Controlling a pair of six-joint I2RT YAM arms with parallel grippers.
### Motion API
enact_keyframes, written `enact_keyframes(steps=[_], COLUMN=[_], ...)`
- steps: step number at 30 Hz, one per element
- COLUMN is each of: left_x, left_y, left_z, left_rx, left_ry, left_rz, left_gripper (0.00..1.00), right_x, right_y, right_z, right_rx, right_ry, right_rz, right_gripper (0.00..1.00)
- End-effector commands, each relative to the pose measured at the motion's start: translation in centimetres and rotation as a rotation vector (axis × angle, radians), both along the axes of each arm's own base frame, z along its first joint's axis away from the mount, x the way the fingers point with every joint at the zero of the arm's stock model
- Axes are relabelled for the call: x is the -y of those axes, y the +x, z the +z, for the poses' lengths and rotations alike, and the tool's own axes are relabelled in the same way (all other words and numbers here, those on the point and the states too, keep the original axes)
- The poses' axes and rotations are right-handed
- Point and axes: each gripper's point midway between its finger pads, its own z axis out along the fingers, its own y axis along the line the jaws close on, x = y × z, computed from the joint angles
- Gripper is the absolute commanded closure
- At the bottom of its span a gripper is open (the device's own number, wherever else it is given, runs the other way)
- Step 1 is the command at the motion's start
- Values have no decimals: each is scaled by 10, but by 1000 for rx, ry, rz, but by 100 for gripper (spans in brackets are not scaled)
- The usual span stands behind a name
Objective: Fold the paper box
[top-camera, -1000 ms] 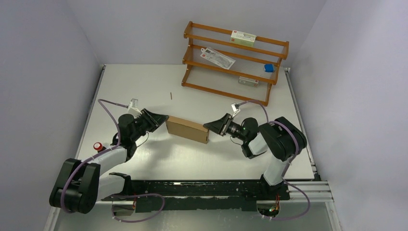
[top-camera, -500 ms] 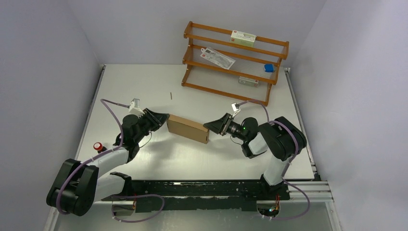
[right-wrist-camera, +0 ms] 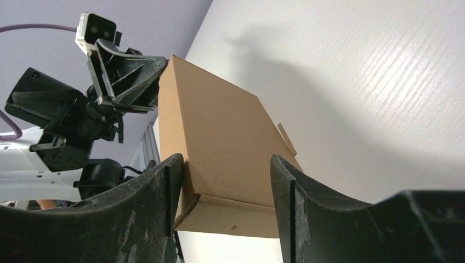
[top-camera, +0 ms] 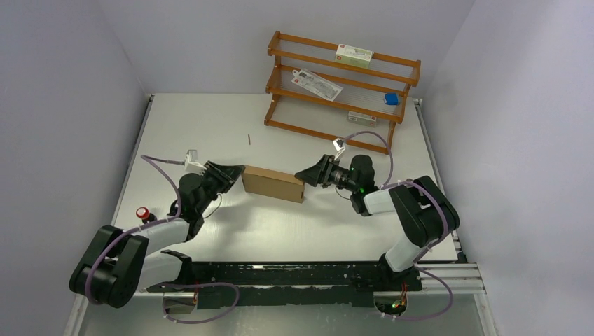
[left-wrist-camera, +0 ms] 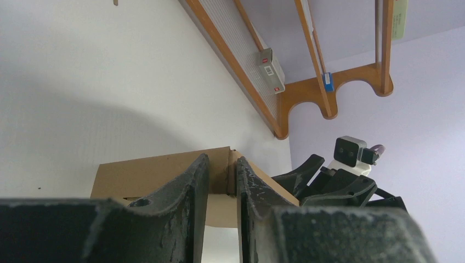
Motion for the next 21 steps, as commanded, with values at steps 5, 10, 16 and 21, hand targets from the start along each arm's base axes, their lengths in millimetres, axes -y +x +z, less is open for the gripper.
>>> enact_keyframes(steps=[5, 10, 16, 21], left_x=[22, 40, 38, 33], left_y=[-72, -73, -57, -41], left_z=[-107, -98, -80, -53], left_rx=[-440, -452, -383, -301], left_ry=[68, -47, 22, 96], left_rz=[-135, -177, -164, -140], left_gripper=[95, 95, 91, 80], right_x=[11, 15, 19, 25], right_y=[12, 27, 46, 52], right_z=[-36, -27, 10, 30], right_rx=[-65, -30, 77, 128], right_ry=[-159, -187, -256, -317], right_rz=[-45, -77, -99, -118], right_gripper=[38, 38, 35, 33])
